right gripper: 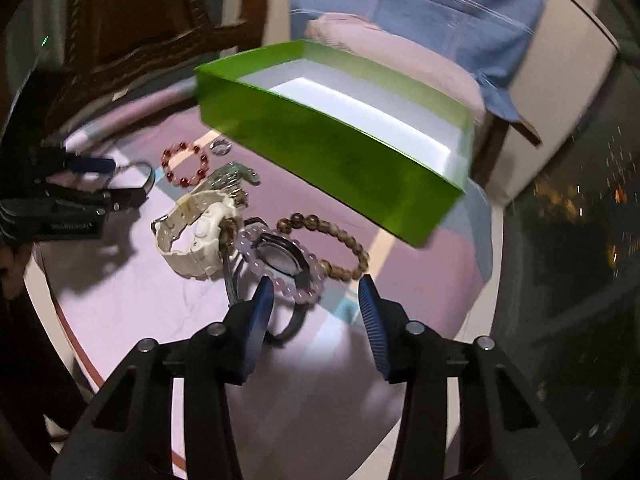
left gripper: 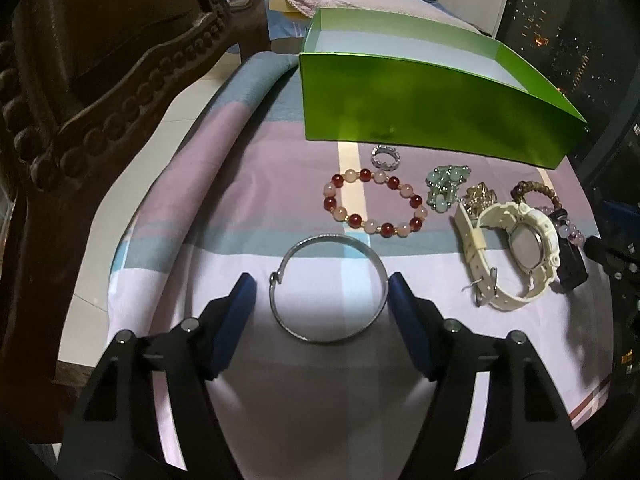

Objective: Organize jewelry
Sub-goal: 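Grasp the pink bead bracelet with the right tool while the left tool grasps the silver bangle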

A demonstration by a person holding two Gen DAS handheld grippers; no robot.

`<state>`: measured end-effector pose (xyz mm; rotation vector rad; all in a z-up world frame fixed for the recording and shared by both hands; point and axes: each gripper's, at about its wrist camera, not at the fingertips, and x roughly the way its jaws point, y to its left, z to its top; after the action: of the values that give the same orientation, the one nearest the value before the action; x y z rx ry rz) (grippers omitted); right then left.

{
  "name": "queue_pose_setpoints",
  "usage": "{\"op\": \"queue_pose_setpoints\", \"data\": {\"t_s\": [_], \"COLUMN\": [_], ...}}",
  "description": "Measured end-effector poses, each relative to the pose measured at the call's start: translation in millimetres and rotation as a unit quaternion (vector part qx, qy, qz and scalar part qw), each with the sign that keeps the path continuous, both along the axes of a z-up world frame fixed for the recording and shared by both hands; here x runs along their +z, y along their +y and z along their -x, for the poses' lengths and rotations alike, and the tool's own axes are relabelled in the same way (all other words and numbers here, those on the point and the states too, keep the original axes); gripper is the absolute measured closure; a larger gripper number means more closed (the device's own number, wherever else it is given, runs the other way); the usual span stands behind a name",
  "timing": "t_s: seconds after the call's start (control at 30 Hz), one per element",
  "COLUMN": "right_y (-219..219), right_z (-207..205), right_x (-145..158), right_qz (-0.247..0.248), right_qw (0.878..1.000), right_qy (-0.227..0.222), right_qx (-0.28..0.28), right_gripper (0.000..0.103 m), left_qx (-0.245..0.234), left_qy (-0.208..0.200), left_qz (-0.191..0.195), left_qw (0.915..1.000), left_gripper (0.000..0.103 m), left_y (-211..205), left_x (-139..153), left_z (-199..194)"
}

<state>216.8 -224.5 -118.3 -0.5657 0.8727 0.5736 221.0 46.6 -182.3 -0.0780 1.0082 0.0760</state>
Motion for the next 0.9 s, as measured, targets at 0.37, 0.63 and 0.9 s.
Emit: {"op": "queue_pose_setpoints", "data": {"t_s": [0.37,0.63,0.9], "right_y": [25,11,-20], "right_z": [-12,-5,24], "right_x": [-10,20,74], "right_qz": [0.038,-0.030,-0.140], "right_qw": [0.998,0.999,0.988], "right_qy": [0.017,0.001,-0.026], "right_qx": [0.041,-0.011,-0.062], "right_gripper": [0.093,0.095,0.095], "left_qx": [0.020,0.021,-0.004], "left_qy": [-0.004,-0.024,-0.101], "left_qz": [0.000,0.028,0.027], "left_qw": [0.9998,0.9991,0.9945], "left_gripper": [0.024,0.043,0.043], "left_y": [11,20,11], "left_x": [-5,4,65], "left_z": [-6,-2,29]}}
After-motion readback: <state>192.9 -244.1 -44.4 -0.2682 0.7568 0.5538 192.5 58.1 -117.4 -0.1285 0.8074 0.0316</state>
